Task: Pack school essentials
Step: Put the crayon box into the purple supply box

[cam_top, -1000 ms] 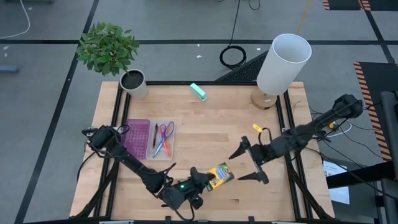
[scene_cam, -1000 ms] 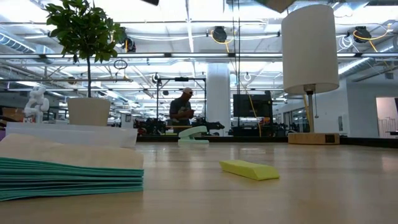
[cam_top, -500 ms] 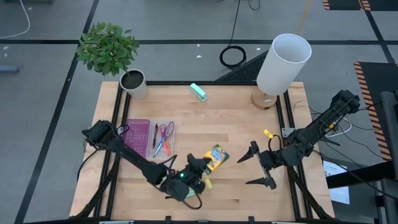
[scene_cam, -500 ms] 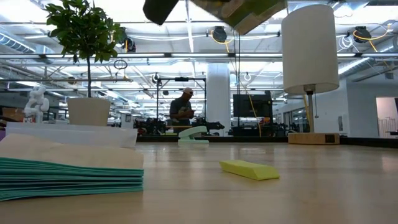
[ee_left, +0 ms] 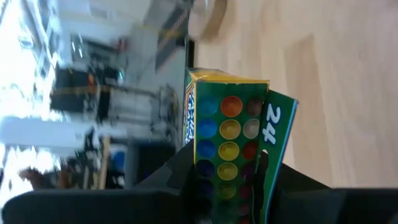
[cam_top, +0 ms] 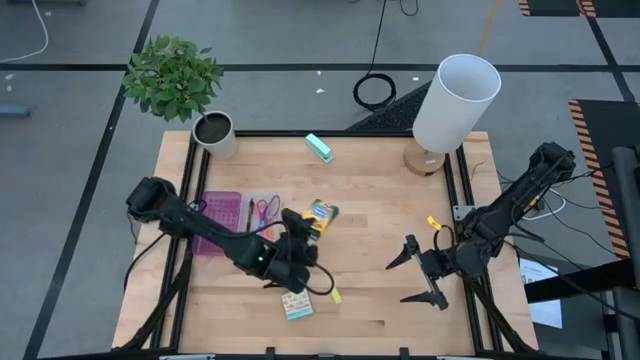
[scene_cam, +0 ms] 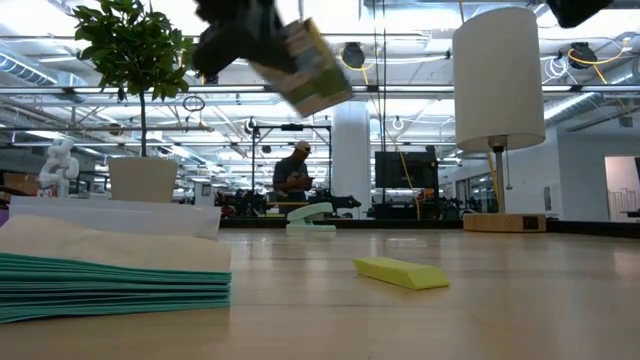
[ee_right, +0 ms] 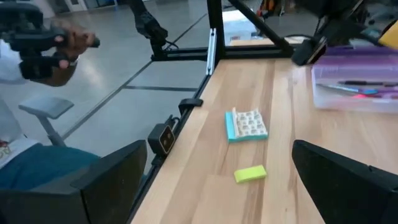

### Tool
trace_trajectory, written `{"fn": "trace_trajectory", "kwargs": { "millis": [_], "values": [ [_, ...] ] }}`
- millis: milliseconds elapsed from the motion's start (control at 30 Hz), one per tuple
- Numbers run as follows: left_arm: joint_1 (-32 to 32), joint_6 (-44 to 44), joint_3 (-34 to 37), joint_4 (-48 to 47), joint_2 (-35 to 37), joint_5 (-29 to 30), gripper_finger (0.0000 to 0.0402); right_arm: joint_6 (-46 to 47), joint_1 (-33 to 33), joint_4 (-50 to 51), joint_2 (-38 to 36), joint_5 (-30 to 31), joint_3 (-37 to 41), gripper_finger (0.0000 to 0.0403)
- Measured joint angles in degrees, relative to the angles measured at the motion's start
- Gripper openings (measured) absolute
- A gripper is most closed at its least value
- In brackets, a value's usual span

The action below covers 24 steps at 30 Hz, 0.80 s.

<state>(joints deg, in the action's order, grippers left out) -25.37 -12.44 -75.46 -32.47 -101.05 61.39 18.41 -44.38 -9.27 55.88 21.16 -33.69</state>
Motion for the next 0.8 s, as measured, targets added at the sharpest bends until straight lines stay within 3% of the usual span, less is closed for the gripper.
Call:
{"fn": "trace_trajectory", "kwargs": {
  "millis": [200,433,800],
  "values": [
    [0.18,20.70,0.00,-19.62,-0.02,-1.13,0.0102,0.63,0.00,0.09,0.00,-0.01,0.96,0.0396],
    [-0.52,37.08,0.19,-35.02,-0.03,-3.84,0.0102,0.49,0.02,-0.45,0.00,-0.17,0.97,0.0396],
    [-4.67,51.01,8.71,-38.42,-0.03,-10.28,0.0102,-3.06,0.02,-2.08,-0.30,-0.23,0.96,0.0396]
  ]
}}
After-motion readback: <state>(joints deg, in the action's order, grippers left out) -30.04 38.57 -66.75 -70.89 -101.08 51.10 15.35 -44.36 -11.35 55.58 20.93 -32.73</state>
